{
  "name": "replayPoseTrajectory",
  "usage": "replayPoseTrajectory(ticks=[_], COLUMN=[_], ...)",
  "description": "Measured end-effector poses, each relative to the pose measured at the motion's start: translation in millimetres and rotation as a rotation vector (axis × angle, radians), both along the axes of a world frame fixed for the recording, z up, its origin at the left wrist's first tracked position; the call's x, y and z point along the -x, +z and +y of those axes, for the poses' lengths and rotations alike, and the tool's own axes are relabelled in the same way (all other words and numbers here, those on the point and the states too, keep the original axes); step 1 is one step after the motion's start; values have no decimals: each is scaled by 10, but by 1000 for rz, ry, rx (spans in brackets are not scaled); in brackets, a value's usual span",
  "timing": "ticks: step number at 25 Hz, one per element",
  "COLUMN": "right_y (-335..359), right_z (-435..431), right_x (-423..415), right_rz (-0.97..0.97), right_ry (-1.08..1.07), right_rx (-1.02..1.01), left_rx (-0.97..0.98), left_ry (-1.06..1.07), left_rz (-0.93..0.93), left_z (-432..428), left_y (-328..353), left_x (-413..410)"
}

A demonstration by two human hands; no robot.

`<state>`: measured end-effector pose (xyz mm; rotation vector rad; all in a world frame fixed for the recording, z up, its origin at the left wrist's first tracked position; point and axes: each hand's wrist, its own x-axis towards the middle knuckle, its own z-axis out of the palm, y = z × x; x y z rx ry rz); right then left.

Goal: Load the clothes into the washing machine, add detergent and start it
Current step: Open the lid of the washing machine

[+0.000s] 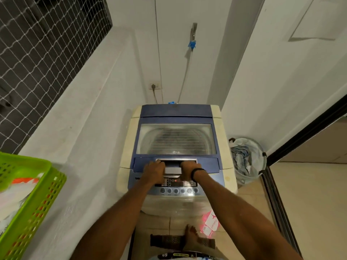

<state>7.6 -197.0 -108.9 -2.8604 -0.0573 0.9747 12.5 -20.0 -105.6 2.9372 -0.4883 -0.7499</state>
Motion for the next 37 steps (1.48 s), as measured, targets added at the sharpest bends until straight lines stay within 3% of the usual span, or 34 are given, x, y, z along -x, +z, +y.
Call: replayPoseTrajectory(ticks=[4,11,14,18,24,31,37], right_y=[442,1731,1923,1912,1637,1452,1312], right_z=[-133,-411,-465,-400,-435,-382,-203], right_x=[-245,-971,-1252,-1850,-2704,-2706,-2358], right_rz=[-167,-538,-875,-1158,-1003,-1053,-1118], right_ry=[173,89,-56,-283,-252,-320,-403], right_rx=[-24,-179,-95,-156,-110,-73,-160], left_rx=[-70,294,393,469,432,423,438], left_ry=[32,248,304,289,261,246,309], left_rz=[-254,-772,-916,-794,-660,-721,-816], left_z=[-51,-45,-205,-372,-518,-561,-677], left_y=[483,1332,1476,1702,1762,1563,1413], left_x=[-171,-816,-1137,-1951,-2998,-2964,-2688])
